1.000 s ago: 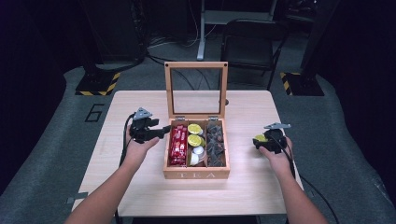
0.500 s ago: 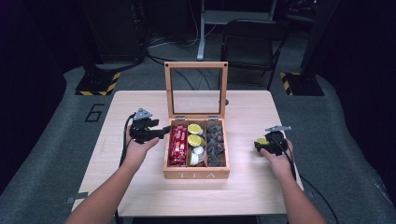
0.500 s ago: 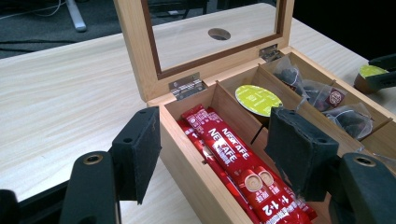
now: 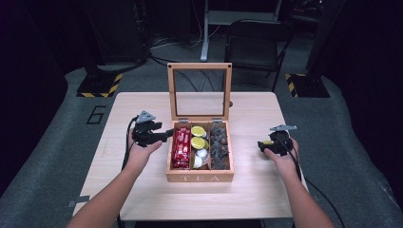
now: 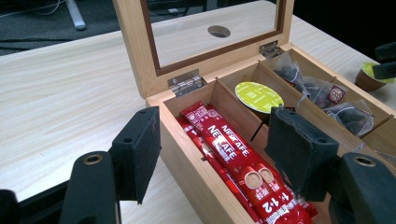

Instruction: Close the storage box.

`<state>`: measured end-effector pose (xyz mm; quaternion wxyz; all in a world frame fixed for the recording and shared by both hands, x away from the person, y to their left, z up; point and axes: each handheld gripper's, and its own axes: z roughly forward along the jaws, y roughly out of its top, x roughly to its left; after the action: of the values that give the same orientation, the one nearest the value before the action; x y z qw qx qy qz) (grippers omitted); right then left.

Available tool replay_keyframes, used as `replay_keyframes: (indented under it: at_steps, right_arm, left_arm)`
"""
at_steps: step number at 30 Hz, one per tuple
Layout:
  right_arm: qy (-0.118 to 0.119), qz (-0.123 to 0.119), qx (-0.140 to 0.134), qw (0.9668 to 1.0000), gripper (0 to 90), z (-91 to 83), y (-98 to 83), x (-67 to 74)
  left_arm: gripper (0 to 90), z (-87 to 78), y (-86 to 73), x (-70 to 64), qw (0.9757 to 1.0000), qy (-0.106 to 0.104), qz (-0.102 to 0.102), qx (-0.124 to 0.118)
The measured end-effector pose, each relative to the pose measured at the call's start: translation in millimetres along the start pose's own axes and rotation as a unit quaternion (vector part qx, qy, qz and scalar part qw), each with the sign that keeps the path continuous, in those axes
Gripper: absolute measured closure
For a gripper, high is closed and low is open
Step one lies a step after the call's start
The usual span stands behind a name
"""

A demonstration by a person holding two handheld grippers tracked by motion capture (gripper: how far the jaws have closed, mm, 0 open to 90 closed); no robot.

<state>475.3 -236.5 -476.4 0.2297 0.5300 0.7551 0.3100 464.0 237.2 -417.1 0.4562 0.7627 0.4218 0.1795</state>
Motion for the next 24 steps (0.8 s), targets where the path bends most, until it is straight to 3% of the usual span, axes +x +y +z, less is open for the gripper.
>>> replay_keyframes:
  at_steps: [13, 24]
  right_arm:
    - [0.022, -0.030, -0.021, 0.9991, 33.1, -9.0, 29.7, 16.5]
    - [0.039, -0.044, -0.021, 0.9980, 34.2, -9.4, 47.5, 30.8]
  left_arm:
    - [35.0, -2.1, -0.6, 1.5, 1.0000, -0.001, -0.003, -0.002]
    - [35.0, -1.2, -2.0, 1.9, 1.0000, 0.001, -0.003, -0.002]
